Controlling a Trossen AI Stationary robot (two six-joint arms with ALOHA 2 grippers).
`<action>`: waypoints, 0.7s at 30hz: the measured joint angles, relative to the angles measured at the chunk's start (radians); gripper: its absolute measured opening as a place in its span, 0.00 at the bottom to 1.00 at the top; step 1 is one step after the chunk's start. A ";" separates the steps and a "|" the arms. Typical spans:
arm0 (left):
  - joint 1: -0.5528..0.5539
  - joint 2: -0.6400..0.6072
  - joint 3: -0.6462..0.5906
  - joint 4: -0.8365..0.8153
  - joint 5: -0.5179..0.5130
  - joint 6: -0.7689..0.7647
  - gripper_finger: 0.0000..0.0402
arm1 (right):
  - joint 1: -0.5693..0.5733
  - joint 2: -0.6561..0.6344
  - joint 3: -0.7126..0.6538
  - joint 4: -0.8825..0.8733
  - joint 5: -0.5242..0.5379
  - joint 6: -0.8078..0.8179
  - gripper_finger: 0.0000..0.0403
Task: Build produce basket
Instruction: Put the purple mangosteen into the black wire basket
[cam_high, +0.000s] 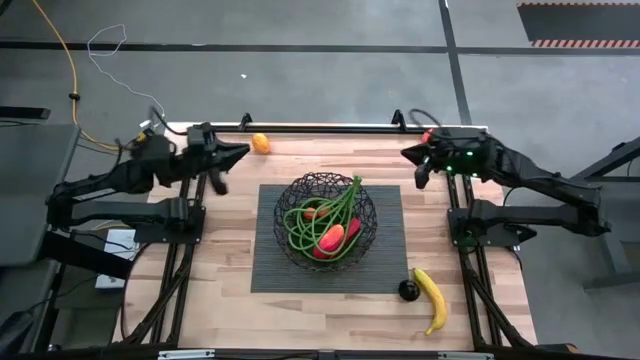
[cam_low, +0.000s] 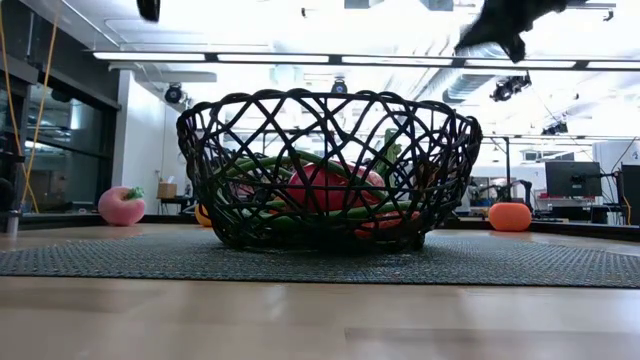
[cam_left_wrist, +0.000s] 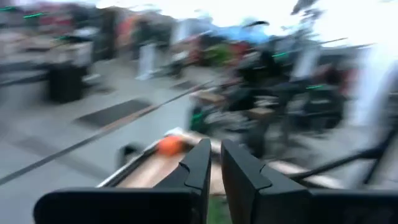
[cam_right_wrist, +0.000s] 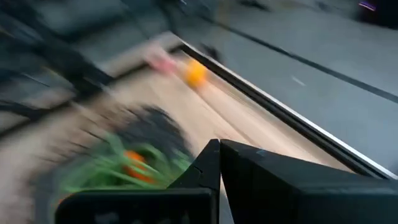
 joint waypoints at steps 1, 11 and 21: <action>-0.001 -0.010 0.000 0.012 0.048 0.000 0.07 | 0.012 -0.010 -0.005 0.044 -0.030 0.011 0.00; -0.165 -0.041 -0.180 0.240 0.060 -0.073 0.00 | 0.210 0.035 -0.047 0.311 -0.065 0.033 0.00; -0.263 -0.034 -0.253 0.356 -0.059 -0.031 0.00 | 0.300 0.090 -0.048 0.323 0.025 -0.004 0.00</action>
